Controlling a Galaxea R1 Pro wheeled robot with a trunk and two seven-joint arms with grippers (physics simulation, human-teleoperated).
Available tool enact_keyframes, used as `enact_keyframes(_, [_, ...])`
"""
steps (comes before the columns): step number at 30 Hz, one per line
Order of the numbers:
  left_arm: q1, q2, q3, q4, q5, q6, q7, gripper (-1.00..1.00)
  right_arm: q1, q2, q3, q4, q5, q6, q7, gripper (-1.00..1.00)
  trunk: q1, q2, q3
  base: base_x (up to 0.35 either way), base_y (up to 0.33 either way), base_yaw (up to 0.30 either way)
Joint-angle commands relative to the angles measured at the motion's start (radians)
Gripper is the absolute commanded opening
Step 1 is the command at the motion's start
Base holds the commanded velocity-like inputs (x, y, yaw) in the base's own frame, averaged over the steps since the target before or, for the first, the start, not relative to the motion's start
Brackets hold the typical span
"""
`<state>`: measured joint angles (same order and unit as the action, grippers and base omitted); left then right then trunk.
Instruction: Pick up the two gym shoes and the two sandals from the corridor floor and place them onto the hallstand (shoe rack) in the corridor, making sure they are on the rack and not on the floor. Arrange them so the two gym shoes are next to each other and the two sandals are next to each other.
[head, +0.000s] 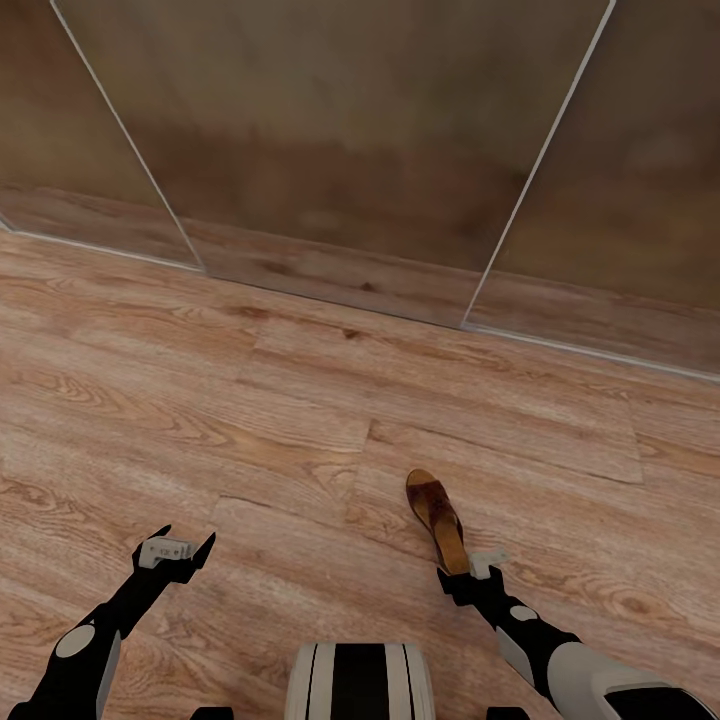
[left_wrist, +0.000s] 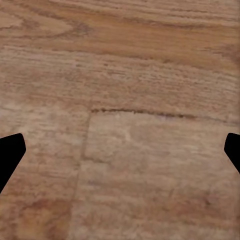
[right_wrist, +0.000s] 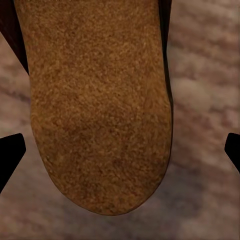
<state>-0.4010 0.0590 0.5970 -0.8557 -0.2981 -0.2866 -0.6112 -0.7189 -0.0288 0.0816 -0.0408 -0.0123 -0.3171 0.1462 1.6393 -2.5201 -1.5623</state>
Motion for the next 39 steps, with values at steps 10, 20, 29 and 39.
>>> enact_keyframes(10, [-0.001, -0.001, 0.004, 0.0, -0.01, -0.006, -0.004, 1.0, 0.0, 0.0, 0.008, 0.001, -0.001, -0.003, 0.001, 1.0, 0.0, 0.0, -0.001, 0.0, 0.0, 0.0])
enact_keyframes(20, [-0.001, -0.001, 0.004, 0.0, -0.01, -0.006, -0.004, 1.0, 0.0, 0.0, 0.009, 0.001, -0.001, -0.003, 0.001, -1.0, 0.0, 0.0, -0.001, 0.0, 0.0, 0.0])
enact_keyframes(29, [-0.001, -0.001, 0.004, 0.0, -0.01, -0.006, -0.004, 1.0, 0.0, 0.0, 0.008, 0.001, -0.001, -0.003, 0.001, -1.0, 0.0, 0.0, -0.001, 0.0, 0.0, 0.0])
enact_keyframes(39, [-0.001, -0.001, 0.004, -0.001, -0.01, -0.006, -0.004, 1.0, 0.0, 0.0, 0.008, 0.001, -0.001, -0.003, 0.001, -1.0, 0.0, 0.0, -0.001, 0.0, 0.0, 0.0])
